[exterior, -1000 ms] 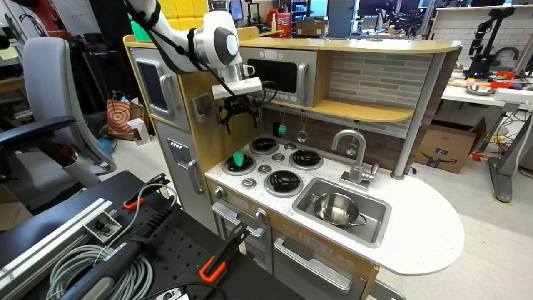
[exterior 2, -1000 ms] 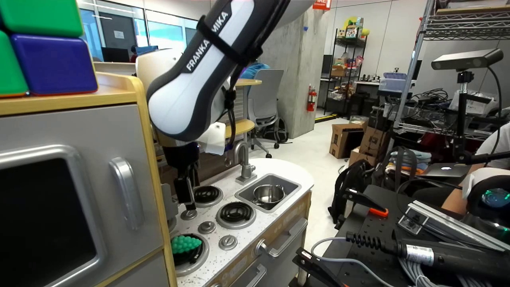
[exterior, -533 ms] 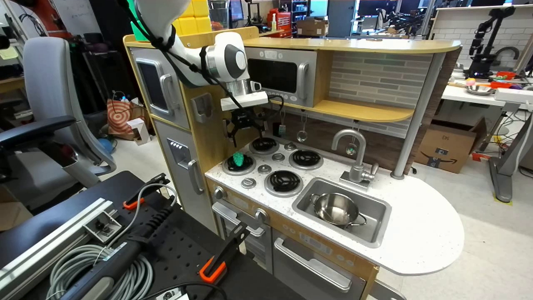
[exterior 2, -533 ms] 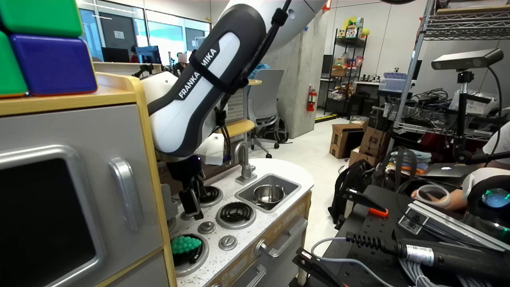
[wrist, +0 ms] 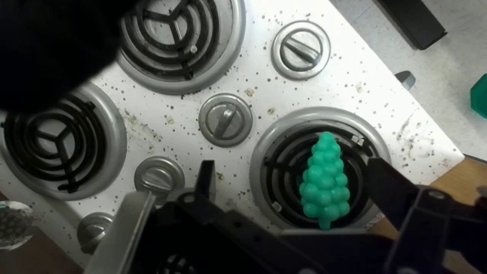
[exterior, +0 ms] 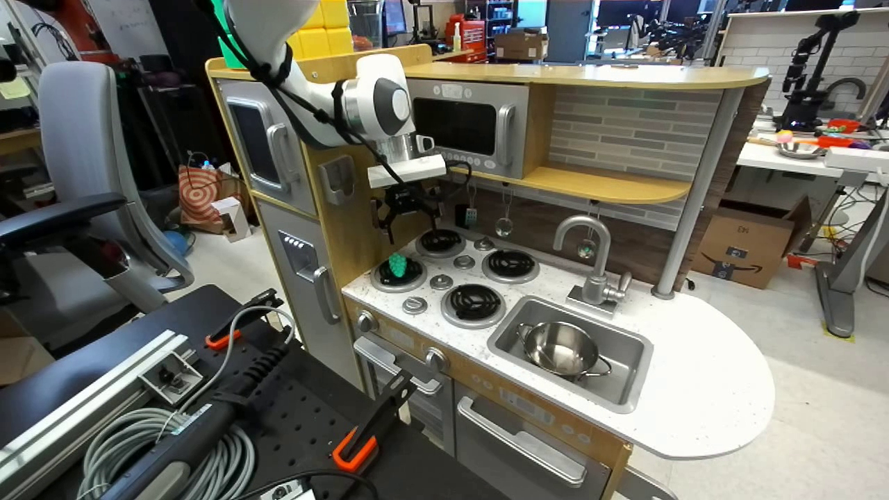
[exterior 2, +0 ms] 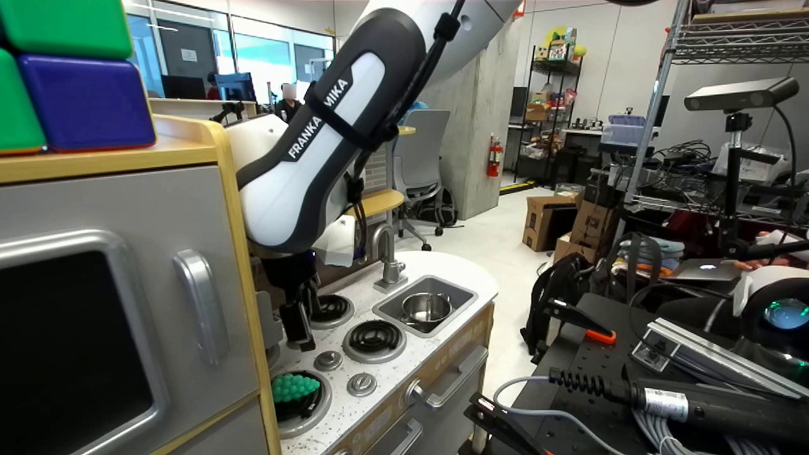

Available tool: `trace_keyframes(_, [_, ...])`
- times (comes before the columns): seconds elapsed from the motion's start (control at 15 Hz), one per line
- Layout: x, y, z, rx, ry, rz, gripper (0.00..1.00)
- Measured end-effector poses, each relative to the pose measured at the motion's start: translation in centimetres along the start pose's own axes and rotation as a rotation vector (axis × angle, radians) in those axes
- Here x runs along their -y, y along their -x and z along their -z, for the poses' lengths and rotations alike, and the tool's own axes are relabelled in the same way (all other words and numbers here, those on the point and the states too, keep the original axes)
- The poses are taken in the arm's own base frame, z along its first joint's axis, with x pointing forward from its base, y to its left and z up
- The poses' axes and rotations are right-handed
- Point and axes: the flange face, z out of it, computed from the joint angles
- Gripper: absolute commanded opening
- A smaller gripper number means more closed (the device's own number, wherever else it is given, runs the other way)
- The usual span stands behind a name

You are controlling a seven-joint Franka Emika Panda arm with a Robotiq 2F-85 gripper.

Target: Put the blue toy inside the pot in the sink

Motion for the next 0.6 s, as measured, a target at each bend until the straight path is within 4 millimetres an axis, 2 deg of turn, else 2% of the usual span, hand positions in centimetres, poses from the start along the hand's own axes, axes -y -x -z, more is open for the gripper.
trace_keyframes(0.2, [1.9,1.1,-1.7,-0.078,-0.011,0.011,1.0])
trace_keyframes(0.33, [3.2,3.1,-3.7,-0.07,-0.042,0.013,1.0])
trace_keyframes(0.47, [3.6,5.3,-5.7,-0.053,-0.07,0.004,1.0])
trace_keyframes(0.6, [3.4,6.8,-6.8,-0.064,-0.073,-0.012,1.0])
